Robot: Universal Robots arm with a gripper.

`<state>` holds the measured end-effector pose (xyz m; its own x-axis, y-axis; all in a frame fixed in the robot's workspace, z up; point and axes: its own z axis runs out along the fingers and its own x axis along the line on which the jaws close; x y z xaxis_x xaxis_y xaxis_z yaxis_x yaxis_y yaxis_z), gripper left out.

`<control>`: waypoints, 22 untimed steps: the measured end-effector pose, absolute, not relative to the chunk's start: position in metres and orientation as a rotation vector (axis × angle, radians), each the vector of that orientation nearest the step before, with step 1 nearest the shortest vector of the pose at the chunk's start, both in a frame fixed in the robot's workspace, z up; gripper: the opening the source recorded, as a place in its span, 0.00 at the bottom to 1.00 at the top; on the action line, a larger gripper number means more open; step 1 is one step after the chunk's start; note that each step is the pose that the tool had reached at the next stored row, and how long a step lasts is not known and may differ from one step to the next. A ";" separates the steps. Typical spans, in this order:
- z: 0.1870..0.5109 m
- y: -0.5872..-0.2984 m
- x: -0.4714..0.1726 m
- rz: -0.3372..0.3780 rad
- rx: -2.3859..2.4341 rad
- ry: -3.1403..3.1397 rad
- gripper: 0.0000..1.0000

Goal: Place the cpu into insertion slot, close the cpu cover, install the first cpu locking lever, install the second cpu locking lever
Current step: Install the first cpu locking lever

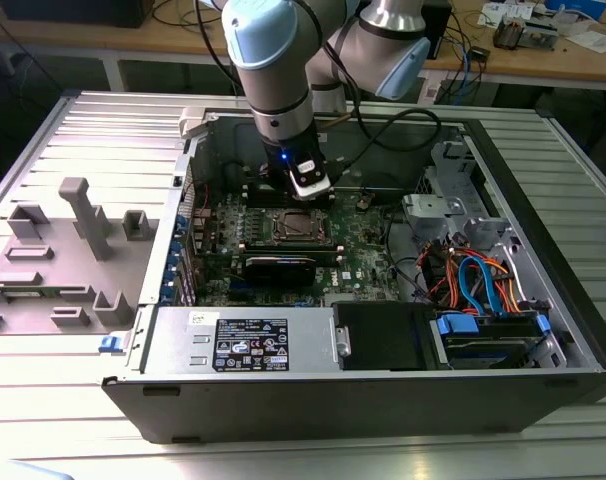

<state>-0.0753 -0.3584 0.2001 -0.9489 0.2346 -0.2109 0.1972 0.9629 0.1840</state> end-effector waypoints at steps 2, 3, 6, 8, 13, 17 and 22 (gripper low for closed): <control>0.200 -0.359 -0.075 0.242 0.322 2.881 0.11; 0.200 -0.359 -0.075 0.244 0.322 2.881 0.11; 0.200 -0.359 -0.075 0.244 0.322 2.881 0.11; 0.200 -0.359 -0.075 0.244 0.322 2.881 0.11; 0.205 -0.359 -0.075 0.244 0.322 2.881 0.11; 0.205 -0.357 -0.075 0.244 0.323 2.881 0.11; 0.205 -0.352 -0.075 0.244 0.326 2.880 0.11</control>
<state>-0.0752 -0.3524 0.2049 -0.9482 0.2386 -0.2096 0.1998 0.9612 0.1899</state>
